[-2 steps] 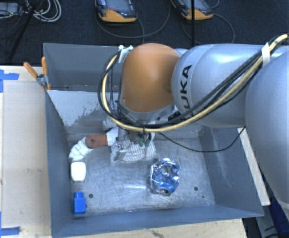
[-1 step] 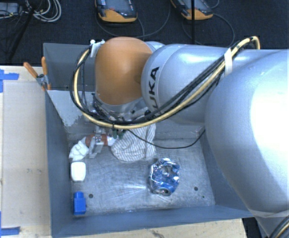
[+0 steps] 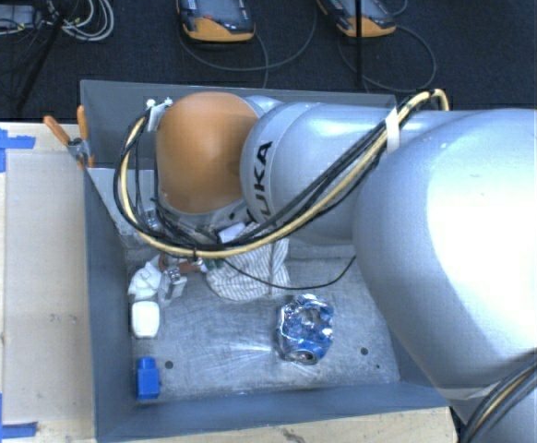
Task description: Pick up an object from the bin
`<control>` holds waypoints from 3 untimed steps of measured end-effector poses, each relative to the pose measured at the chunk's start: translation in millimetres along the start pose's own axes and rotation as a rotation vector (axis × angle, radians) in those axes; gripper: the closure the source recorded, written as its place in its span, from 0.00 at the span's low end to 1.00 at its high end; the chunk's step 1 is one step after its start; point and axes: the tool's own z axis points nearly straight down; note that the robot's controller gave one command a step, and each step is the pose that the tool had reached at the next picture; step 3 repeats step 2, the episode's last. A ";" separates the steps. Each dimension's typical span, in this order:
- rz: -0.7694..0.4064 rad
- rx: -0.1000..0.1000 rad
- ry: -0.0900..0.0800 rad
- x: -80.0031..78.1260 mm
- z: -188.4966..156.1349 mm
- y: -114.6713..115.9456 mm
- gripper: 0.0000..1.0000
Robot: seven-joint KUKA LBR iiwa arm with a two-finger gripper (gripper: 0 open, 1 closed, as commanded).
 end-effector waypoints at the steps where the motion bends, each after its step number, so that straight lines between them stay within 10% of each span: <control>1: -0.140 0.001 0.002 5.6 35.5 7.4 0.00; 2: -0.271 -0.002 0.010 1.7 39.5 8.7 1.00; 3: -0.271 -0.002 0.010 1.7 39.5 8.7 1.00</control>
Offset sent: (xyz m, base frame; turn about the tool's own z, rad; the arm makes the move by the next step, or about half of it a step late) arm -0.0051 0.0068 -0.0452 -0.2746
